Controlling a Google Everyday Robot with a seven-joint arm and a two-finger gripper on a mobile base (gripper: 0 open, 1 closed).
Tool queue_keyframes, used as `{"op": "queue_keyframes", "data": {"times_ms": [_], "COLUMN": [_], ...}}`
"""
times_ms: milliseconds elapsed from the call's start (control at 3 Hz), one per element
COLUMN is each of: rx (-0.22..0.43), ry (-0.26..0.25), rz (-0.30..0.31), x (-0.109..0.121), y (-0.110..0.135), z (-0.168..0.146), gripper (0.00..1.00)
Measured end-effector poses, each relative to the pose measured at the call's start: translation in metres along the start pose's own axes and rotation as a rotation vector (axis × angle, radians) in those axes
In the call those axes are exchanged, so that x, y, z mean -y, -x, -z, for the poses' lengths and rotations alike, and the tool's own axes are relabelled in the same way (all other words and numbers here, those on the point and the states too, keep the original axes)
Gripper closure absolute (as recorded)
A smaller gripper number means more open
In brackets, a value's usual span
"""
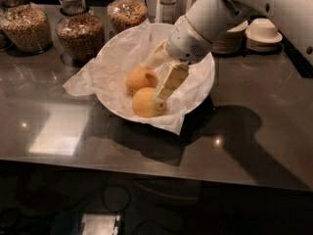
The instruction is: Pick orange from white bowl
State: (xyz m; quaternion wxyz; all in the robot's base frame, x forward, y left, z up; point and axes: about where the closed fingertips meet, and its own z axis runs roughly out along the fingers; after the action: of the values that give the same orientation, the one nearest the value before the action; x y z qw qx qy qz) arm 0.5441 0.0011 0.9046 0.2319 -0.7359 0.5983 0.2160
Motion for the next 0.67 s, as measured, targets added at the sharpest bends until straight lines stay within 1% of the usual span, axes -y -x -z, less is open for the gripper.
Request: {"op": "queue_keyframes", "data": {"times_ms": [333, 667], "rx": [-0.038, -0.069], "ry": [-0.048, -0.076], "rz": [0.024, 0.042], "x": [0.013, 0.02], "y": [0.011, 0.02], "z": [0.019, 0.03], "gripper": [0.28, 0.28]}}
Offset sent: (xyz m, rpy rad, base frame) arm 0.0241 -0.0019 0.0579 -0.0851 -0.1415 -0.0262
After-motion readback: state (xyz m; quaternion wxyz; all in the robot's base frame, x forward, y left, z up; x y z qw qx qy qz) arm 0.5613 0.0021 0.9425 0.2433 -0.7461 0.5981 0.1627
